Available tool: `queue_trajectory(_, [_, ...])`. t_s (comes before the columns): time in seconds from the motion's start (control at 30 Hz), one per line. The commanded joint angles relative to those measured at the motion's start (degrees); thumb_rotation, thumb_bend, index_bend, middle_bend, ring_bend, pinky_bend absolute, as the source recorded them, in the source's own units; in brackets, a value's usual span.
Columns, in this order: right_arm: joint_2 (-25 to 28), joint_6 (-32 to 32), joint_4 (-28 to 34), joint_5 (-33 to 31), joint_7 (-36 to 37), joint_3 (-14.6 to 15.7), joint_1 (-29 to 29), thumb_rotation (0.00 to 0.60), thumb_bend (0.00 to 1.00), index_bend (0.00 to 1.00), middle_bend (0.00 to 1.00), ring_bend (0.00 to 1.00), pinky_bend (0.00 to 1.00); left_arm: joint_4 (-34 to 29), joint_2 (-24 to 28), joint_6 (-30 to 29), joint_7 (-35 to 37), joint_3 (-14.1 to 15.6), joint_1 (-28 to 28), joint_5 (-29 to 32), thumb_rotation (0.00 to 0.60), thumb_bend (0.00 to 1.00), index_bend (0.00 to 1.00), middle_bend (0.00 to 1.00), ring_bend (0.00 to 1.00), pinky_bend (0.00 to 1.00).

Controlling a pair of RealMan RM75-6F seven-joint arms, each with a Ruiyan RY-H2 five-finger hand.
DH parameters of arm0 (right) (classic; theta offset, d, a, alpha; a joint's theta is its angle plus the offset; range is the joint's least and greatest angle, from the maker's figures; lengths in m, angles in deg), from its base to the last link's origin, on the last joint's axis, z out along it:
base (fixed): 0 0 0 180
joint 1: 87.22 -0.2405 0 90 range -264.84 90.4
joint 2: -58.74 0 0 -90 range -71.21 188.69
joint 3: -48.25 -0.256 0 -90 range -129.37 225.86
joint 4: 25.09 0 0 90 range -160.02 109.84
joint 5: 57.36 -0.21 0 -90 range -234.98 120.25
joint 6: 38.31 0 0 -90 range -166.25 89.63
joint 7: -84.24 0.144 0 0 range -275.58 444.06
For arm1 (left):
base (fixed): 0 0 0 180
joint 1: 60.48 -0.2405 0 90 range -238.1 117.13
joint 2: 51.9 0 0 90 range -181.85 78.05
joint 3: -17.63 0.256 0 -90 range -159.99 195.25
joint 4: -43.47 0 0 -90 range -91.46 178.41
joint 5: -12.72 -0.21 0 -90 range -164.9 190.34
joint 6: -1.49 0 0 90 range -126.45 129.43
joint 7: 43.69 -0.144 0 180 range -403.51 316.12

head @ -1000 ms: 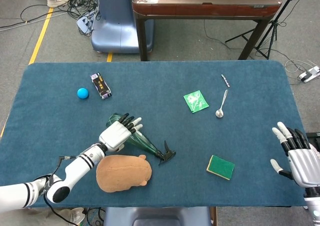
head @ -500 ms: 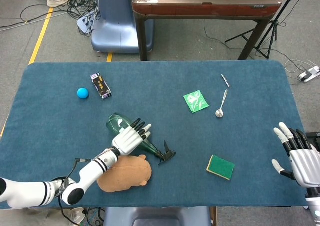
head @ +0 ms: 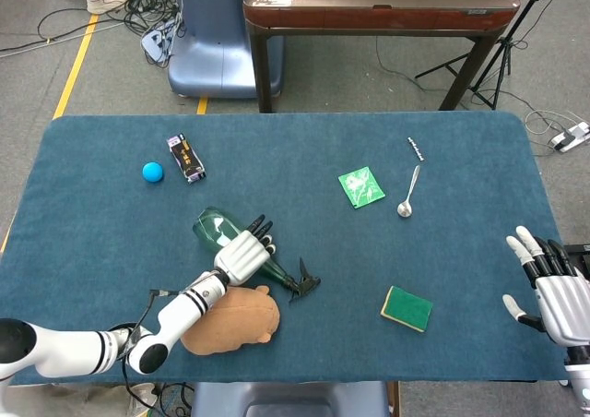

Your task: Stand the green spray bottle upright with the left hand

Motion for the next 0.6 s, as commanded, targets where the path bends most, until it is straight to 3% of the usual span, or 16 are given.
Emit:
queue_trajectory(0.03, [0.0, 0.0, 0.0, -0.1, 0.0, 0.0, 0.0, 0.600, 0.29, 0.04, 0.00, 0.00, 0.00, 1.5, -0.7, -0.5, 0.5, -0.1, 0.2, 0.2, 0.600, 0.28, 0.38, 0.30, 0.05, 0.00])
queue_trajectory(0.2, [0.0, 0.0, -0.1, -0.3, 0.1, -0.1, 0.0, 0.600, 0.29, 0.04, 0.00, 0.00, 0.00, 4.1, -1.0, -1.5, 4.1, -0.8, -0.4, -1.0, 0.600, 0.28, 0.47, 0.41, 0.15, 0.00])
queue_trajectory(0.37, [0.0, 0.1, -0.2, -0.3, 0.1, -0.1, 0.0, 0.600, 0.29, 0.04, 0.00, 0.00, 0.00, 4.6, 0.5, -1.7, 11.5, -2.8, -1.6, -1.9, 0.600, 0.28, 0.50, 0.44, 0.17, 0.00])
queue_trajectory(0.53, [0.0, 0.0, -0.1, -0.3, 0.2, -0.1, 0.1, 0.600, 0.29, 0.04, 0.00, 0.00, 0.00, 3.7, 3.5, -1.3, 23.1, -5.9, -3.7, -2.9, 0.600, 0.28, 0.50, 0.44, 0.17, 0.00])
queue_trajectory(0.6, [0.0, -0.1, -0.1, -0.2, 0.1, -0.1, 0.1, 0.600, 0.29, 0.04, 0.00, 0.00, 0.00, 3.5, 5.1, -1.6, 30.9, -8.1, -5.3, -3.6, 0.600, 0.28, 0.49, 0.44, 0.17, 0.00])
